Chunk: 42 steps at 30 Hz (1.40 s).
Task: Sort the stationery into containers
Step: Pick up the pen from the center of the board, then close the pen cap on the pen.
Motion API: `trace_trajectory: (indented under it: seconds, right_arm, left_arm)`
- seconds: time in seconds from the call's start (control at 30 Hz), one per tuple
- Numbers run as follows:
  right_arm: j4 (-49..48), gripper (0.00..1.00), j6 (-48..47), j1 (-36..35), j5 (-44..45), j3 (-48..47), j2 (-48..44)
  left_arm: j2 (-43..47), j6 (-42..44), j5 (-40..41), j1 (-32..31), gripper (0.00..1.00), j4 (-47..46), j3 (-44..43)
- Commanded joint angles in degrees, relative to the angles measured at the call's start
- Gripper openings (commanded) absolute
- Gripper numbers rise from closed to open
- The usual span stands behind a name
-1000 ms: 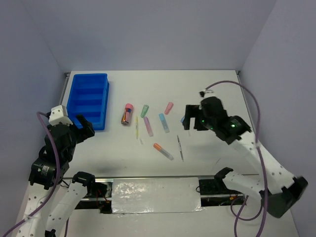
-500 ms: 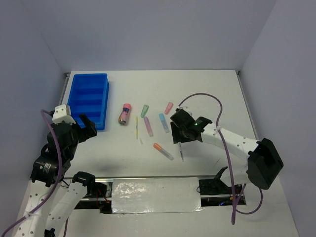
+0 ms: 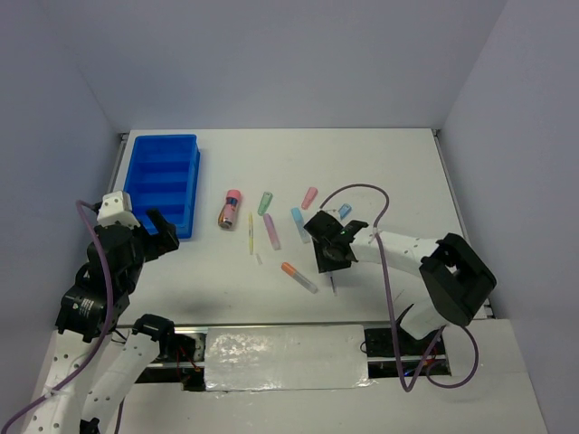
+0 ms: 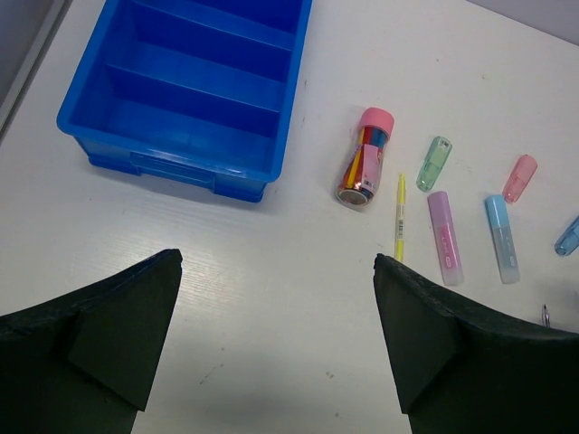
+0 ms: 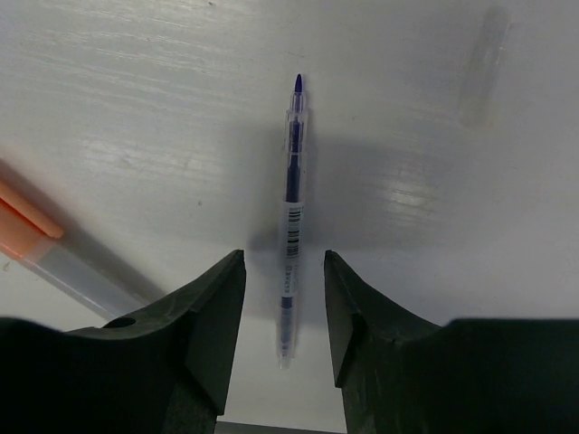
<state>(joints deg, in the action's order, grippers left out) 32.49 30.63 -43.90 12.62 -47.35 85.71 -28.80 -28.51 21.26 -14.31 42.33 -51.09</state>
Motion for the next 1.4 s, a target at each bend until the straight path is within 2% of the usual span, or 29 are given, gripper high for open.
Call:
trace_trajectory:
  seconds: [0.0, 0.17, 0.23, 0.27, 0.3, 0.37, 0.4, 0.5, 0.6, 0.63, 0.77, 0.97, 1.2, 1.37]
  right_arm:
    - [-3.6, 0.47, 0.6, -0.5, -0.5, 0.7, 2.4]
    - [-5.3, 0.38, 0.5, -0.3, -2.1, 1.1, 6.9]
    - [-6.7, 0.29, 0.7, -0.3, -2.9, 1.8, 7.2]
    - [-7.1, 0.22, 0.8, -0.3, -3.6, 2.2, 7.2]
    - [-7.2, 0.11, 1.2, -0.3, -3.6, 2.4, 7.0]
    - [-6.7, 0.01, 2.0, -0.3, -3.2, 2.4, 6.0]
    - [-6.3, 0.00, 2.2, -0.3, -2.2, 2.3, 5.3]
    - [-3.9, 0.00, 3.3, -0.3, 1.9, 1.0, 0.3]
    - [0.6, 0.00, 4.0, -0.4, 6.1, -1.9, -7.5]
    - [3.6, 0.00, 4.0, -0.4, 7.0, -2.8, -11.4]
    - [9.8, 0.00, 2.9, -0.5, 8.3, -7.0, -20.7]
    - [15.8, 0.00, 0.7, -1.0, 5.8, -9.2, -32.2]
    - [19.5, 0.00, 0.0, -1.3, 5.5, -8.0, -36.8]
    - [17.5, 0.00, 0.1, -1.4, 5.1, -6.1, -37.5]
  left_arm:
    - [-0.6, 0.7, 0.3, -0.3, 0.99, -2.3, -0.1]
    - [-0.7, 0.6, 0.5, -0.4, 0.99, -2.1, -0.1]
    - [-0.6, 0.6, 0.5, -0.4, 0.99, -2.1, -0.1]
    - [-0.6, 0.7, 0.4, -0.4, 0.99, -2.2, -0.2]
    - [-0.9, 0.8, 0.2, -0.4, 0.99, -2.2, -0.3]
    - [-1.9, 1.3, -0.7, -0.4, 0.99, -2.2, -0.8]
    - [-4.0, 1.6, -1.4, -0.4, 0.99, -2.1, -1.7]
    - [-11.1, 0.7, -4.5, -0.4, 0.99, -0.2, -5.4]
    - [-18.6, -1.7, -11.7, -1.6, 0.99, -1.5, -7.2]
    - [-20.2, -3.8, -11.1, -2.7, 0.99, -2.1, -7.4]
    - [-29.6, -8.9, -4.3, -15.2, 0.99, -4.7, -8.5]
    - [-41.6, -15.3, -1.1, -25.8, 0.97, -8.0, -8.9]
    - [-51.5, -24.6, 4.5, -31.6, 0.89, -7.6, -10.3]
    - [-58.3, -37.8, 8.8, -34.7, 0.88, -1.7, -13.1]
